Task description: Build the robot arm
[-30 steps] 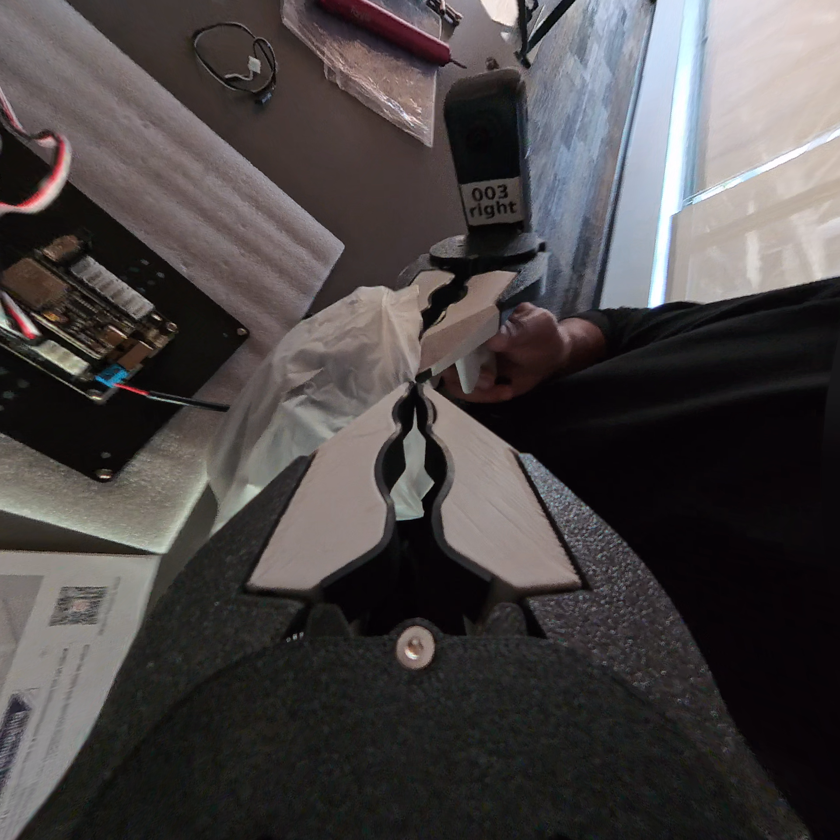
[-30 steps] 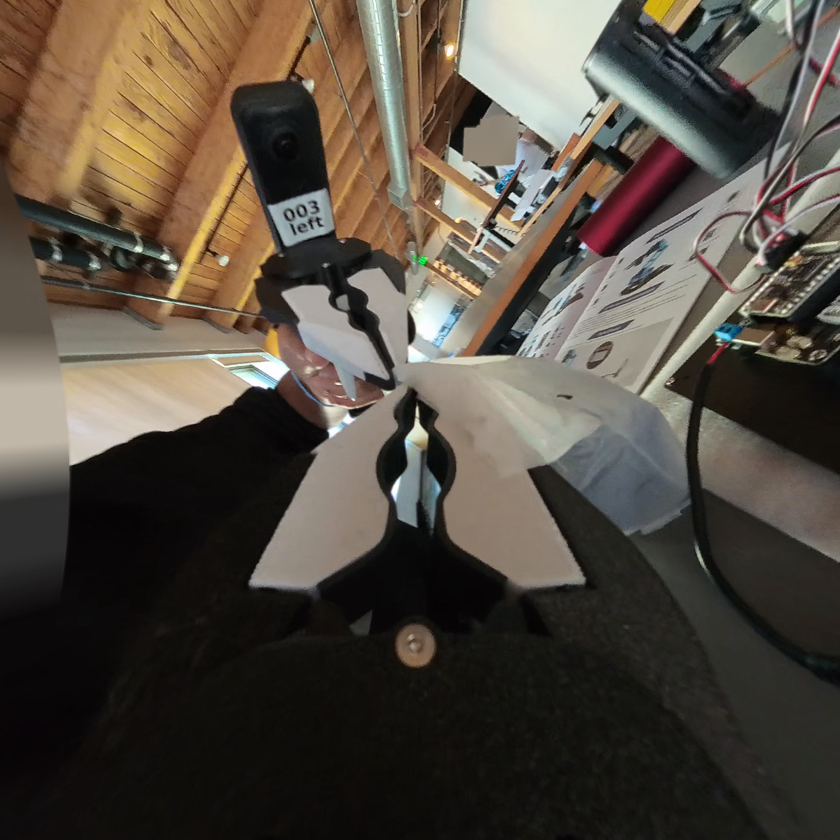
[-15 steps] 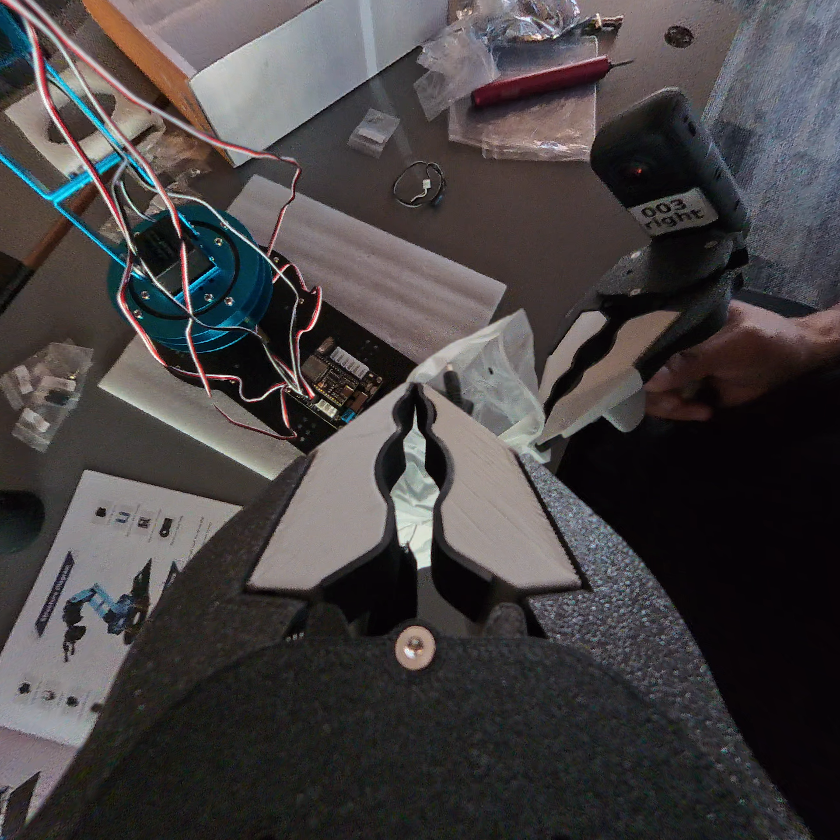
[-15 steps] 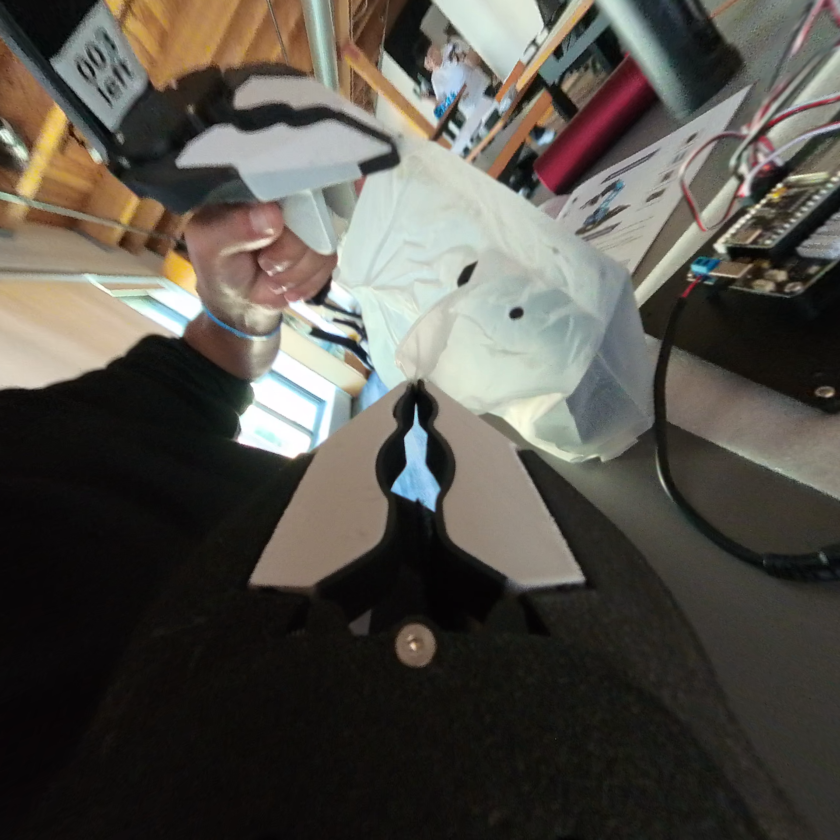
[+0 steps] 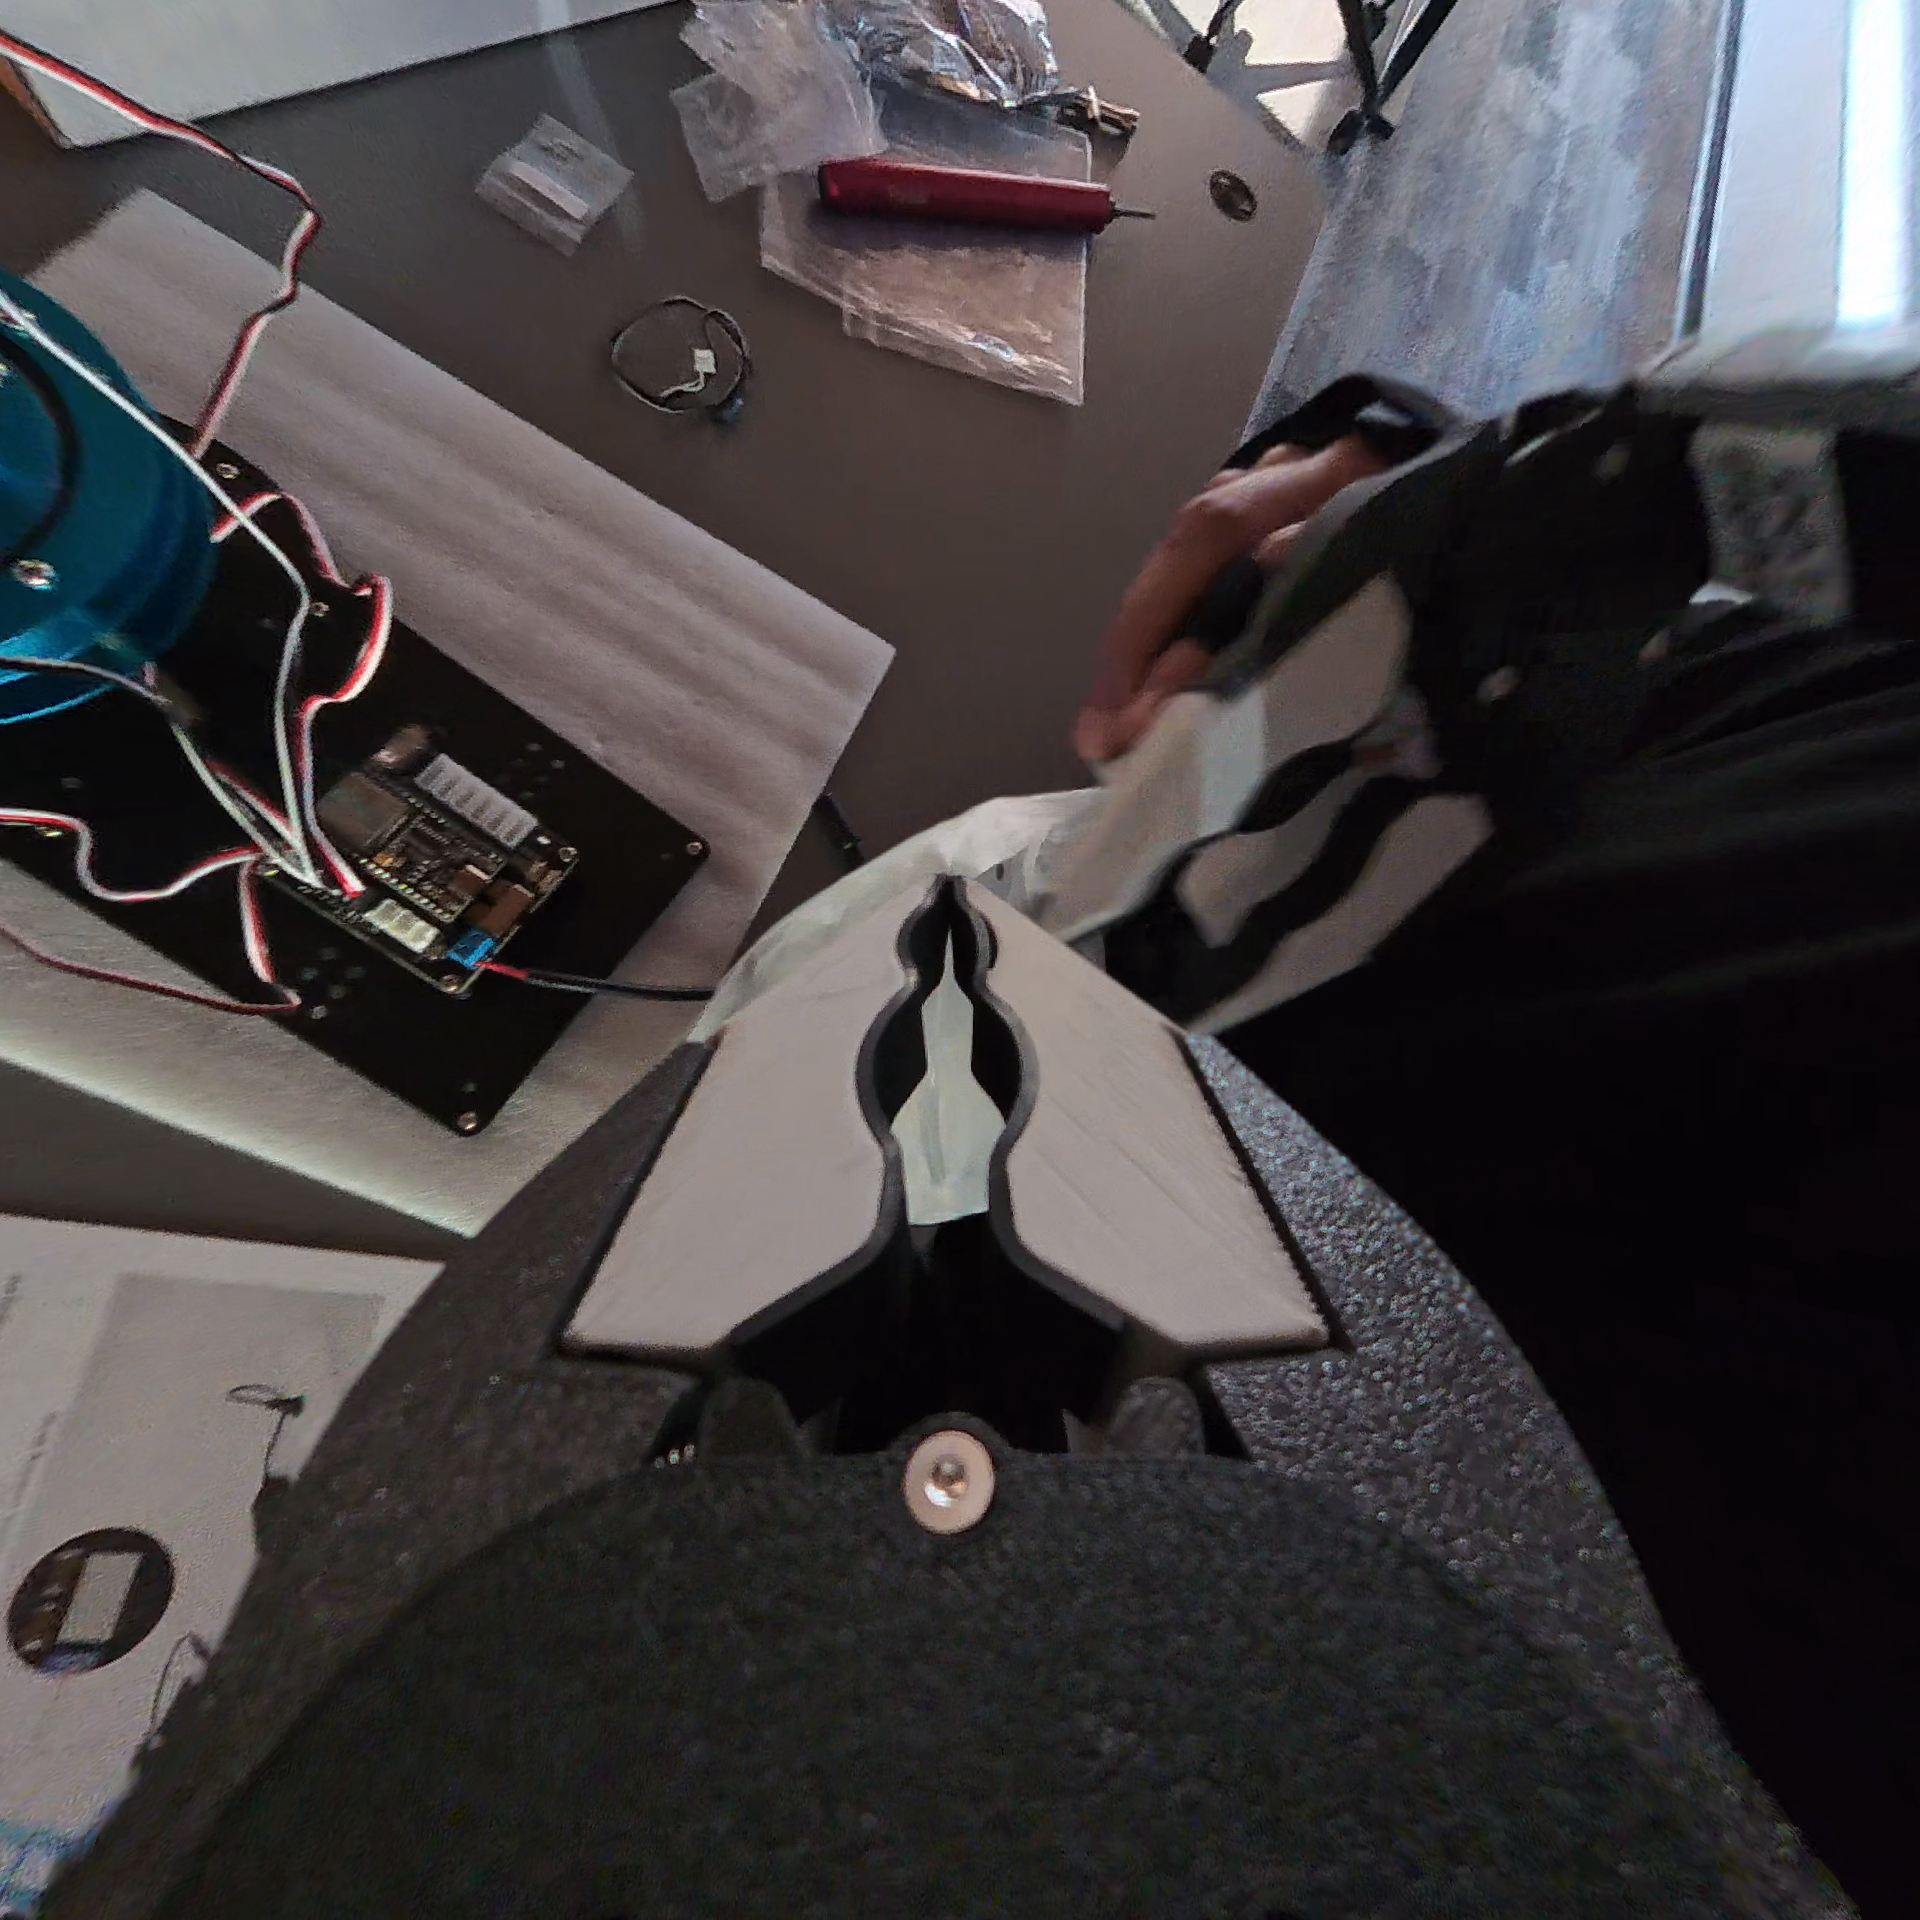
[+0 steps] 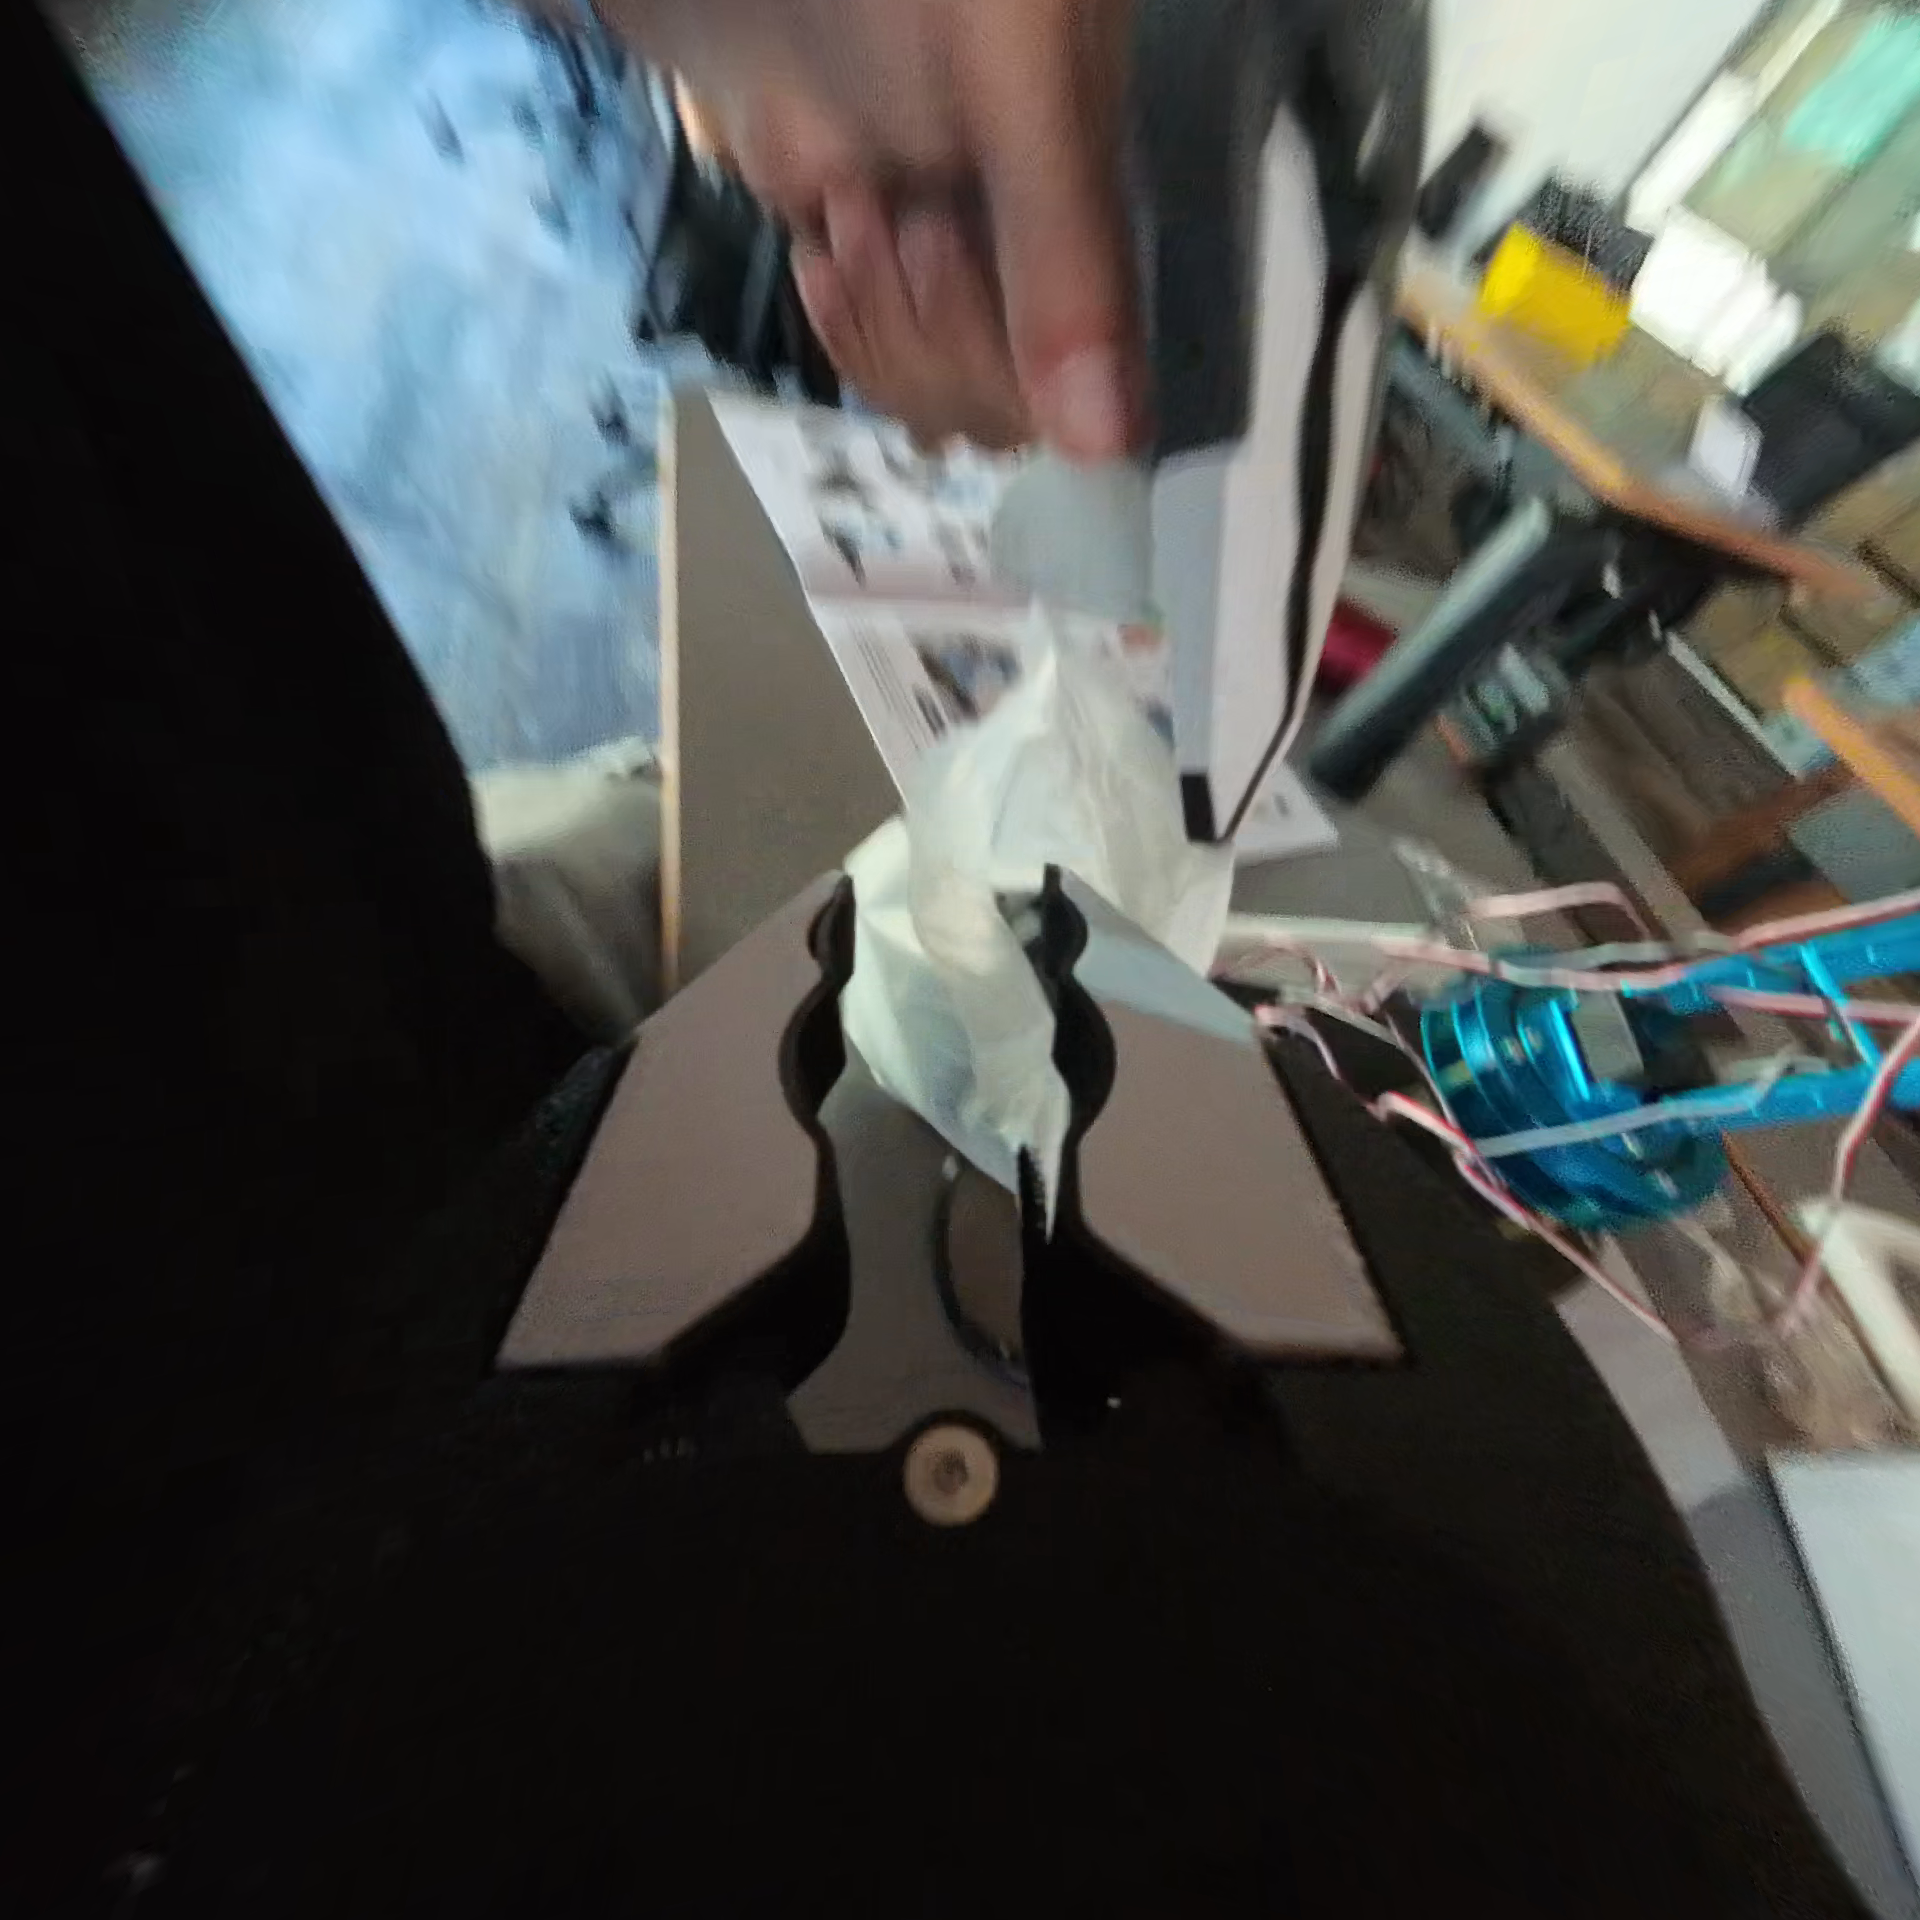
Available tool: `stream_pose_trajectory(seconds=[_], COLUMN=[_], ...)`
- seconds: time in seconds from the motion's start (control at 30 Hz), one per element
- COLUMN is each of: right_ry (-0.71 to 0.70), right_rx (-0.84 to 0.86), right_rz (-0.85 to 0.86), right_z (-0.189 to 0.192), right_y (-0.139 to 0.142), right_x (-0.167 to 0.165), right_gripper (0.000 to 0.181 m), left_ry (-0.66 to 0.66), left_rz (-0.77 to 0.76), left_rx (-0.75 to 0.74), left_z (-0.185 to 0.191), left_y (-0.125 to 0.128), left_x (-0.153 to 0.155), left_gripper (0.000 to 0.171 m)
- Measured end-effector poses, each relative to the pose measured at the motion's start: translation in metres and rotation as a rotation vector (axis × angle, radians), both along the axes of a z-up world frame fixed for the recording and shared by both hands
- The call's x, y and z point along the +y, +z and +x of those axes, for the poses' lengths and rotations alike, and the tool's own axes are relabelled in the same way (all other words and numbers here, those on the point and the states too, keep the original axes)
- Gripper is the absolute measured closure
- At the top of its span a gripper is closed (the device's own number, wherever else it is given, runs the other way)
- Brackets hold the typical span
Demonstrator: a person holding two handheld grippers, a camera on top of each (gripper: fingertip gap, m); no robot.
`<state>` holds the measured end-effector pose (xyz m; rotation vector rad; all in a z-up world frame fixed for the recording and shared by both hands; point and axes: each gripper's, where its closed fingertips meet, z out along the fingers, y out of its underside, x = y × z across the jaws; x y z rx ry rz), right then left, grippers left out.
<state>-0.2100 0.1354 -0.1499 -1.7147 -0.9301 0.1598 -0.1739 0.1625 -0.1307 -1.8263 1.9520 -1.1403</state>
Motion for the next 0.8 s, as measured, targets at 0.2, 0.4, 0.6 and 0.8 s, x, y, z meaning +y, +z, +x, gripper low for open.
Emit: stream_pose_trajectory(seconds=[0.2, 0.4, 0.6, 0.8], right_ry=[0.151, 0.166, 0.136, 0.083], right_rx=[0.054, 0.186, 0.327, -0.005], right_rz=[-0.32, -0.325, -0.219, -0.334], right_z=[-0.021, -0.01, 0.024, 0.018], right_y=[-0.049, -0.041, 0.024, -0.005], right_x=[-0.032, -0.038, -0.027, 0.0], right_gripper=[0.181, 0.181, 0.159, 0.158], left_ry=[0.034, -0.037, -0.053, -0.067], left_rz=[0.11, 0.011, -0.101, -0.16], left_rx=[-0.047, -0.093, -0.113, -0.112], left_z=[0.017, 0.017, 0.007, 0.013], left_y=[-0.004, -0.005, -0.004, -0.006], left_x=[0.021, 0.004, -0.008, -0.022], left_gripper=[0.171, 0.171, 0.171, 0.171])
